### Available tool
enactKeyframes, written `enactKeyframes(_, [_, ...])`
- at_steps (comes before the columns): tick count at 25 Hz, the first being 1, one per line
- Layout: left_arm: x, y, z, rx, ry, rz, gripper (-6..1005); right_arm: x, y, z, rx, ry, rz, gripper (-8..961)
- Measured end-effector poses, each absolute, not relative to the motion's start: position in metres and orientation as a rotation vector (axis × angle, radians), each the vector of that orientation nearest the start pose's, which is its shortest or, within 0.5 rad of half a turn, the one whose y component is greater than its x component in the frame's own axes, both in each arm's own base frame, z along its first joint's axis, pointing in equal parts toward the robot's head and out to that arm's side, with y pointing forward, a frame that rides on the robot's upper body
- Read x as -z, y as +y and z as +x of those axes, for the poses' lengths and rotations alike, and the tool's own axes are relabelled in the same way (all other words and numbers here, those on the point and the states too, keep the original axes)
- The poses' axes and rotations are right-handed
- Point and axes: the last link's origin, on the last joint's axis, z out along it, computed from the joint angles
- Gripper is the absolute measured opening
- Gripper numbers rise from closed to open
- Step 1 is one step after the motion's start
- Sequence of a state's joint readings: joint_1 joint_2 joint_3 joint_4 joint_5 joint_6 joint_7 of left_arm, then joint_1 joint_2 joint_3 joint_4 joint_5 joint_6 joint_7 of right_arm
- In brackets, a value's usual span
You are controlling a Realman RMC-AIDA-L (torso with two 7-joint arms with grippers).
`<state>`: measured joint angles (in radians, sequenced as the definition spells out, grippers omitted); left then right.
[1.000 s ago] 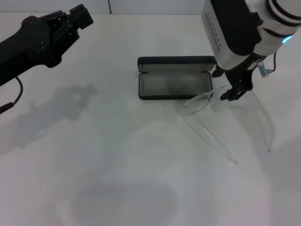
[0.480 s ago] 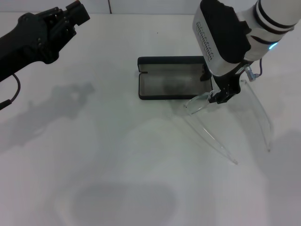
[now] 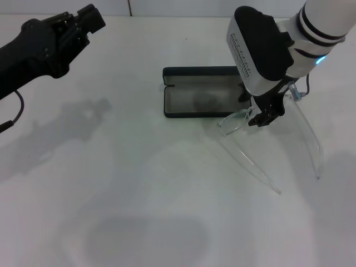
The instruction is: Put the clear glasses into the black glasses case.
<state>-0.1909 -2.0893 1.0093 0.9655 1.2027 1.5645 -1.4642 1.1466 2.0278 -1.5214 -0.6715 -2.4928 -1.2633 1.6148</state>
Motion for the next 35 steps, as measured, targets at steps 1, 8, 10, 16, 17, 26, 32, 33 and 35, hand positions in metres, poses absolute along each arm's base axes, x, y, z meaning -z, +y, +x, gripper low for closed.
enactKeyframes(1, [-0.070,0.293,-0.236,1.314,-0.511,-2.287,91,0.061,0.427,0.110,0.839,-0.634,-2.877,541])
enactKeyframes(8, [-0.069,0.293,-0.238,1.314,-0.523,-2.283,90,0.062,0.426,0.113,0.850,-0.627,-2.877,531])
enactKeyframes(10, [-0.068,0.293,-0.238,1.316,-0.530,-2.282,90,0.064,0.425,0.115,0.866,-0.637,-2.878,528])
enactKeyframes(16, [-0.067,0.293,-0.238,1.319,-0.537,-2.282,88,0.065,0.424,0.117,0.873,-0.619,-2.881,398])
enactKeyframes(17, [-0.067,0.293,-0.239,1.319,-0.536,-2.282,88,0.065,0.424,0.117,0.869,-0.612,-2.880,376])
enactKeyframes(26, [-0.067,0.293,-0.239,1.317,-0.532,-2.282,87,0.060,0.414,0.123,0.862,-0.585,-2.912,134])
enactKeyframes(32, [-0.067,0.292,-0.239,1.319,-0.525,-2.287,85,0.039,0.396,0.119,0.730,-0.554,-2.931,118])
enactKeyframes(33, [-0.067,0.292,-0.238,1.321,-0.521,-2.290,85,0.031,0.393,0.115,0.671,-0.541,-2.931,114])
enactKeyframes(35, [-0.068,0.290,-0.236,1.330,-0.502,-2.305,85,0.015,0.386,0.109,0.535,-0.500,-2.932,104])
